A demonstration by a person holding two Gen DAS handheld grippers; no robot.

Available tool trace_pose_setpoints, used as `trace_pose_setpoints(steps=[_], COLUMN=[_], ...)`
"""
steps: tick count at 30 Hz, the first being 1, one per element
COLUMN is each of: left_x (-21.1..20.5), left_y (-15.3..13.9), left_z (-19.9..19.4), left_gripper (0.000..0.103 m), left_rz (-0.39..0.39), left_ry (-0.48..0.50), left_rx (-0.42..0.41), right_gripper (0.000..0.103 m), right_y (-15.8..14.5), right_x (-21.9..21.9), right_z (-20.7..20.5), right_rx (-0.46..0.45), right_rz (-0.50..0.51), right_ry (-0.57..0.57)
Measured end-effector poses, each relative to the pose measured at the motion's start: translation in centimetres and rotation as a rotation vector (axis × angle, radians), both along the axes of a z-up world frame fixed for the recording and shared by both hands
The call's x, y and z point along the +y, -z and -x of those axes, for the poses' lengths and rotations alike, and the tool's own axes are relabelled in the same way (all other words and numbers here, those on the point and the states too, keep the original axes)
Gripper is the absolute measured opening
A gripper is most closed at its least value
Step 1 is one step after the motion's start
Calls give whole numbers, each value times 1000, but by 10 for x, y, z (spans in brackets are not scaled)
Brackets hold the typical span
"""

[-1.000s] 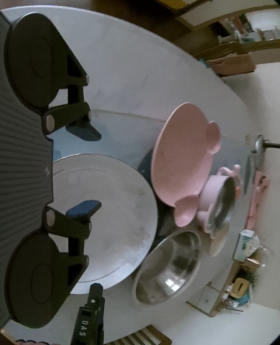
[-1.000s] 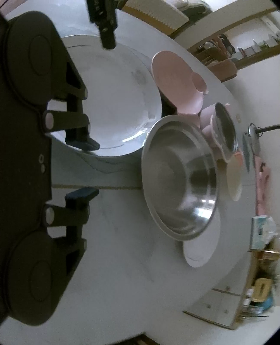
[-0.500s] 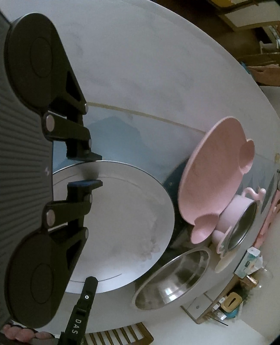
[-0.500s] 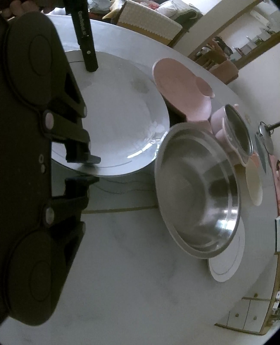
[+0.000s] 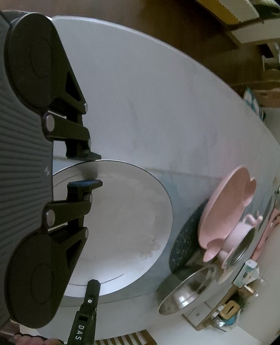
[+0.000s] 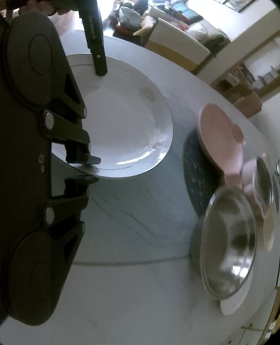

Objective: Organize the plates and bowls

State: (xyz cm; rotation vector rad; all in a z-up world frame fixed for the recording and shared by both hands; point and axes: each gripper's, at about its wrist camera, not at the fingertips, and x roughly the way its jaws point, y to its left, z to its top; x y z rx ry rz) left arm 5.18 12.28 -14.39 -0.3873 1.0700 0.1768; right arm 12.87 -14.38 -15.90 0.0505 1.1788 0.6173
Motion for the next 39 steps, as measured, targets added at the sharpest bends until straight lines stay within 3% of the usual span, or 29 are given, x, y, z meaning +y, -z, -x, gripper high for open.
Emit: trace_pose_setpoints(steps=[9,14,21,32,39], left_x=[4,-8,-11,-44,-83], left_y=[7,0,-15,-62,-88], left_z=[13,20,34,24,1], left_gripper=[17,18,19,44,47], left_rz=[-20,-137,-173,-169,-176], left_ry=[22,87,107,189,264], left_rx=[-29,-45,-105,-251,-315], right_gripper=[14,26,36,37,47], right_y=[1,-7,-21,-48,-71], right_x=[20,17,-1,-31,-54], right_z=[19,32,44,41,30], right_rx=[-65,-113,-164,-225,-291], right_rz=[47,90,102,95,67], right_ry=[-66,-59,-50,27,76])
